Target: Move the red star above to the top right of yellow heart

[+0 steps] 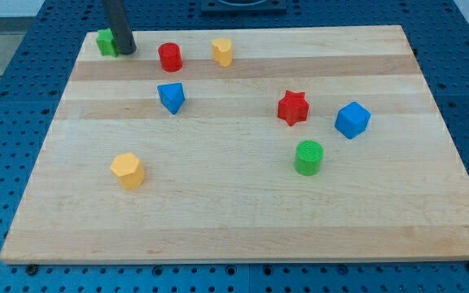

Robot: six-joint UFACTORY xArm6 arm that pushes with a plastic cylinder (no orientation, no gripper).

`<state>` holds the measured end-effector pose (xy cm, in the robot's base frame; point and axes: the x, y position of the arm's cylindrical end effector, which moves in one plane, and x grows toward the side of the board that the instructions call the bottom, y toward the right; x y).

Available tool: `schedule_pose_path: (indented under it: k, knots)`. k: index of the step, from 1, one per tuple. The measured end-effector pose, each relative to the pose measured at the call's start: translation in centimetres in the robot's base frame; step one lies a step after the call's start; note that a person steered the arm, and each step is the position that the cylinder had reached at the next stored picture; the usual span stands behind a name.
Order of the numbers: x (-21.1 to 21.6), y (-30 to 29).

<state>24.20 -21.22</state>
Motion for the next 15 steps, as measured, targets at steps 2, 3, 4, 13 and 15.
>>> schedule_pose_path:
  k: [2, 3, 4, 13, 15]
  knots:
    - [2.6, 1.0]
    - [3.4, 3.5]
    - [6.9, 6.4]
    - [14.5, 25.8]
    - [10.7, 24.2]
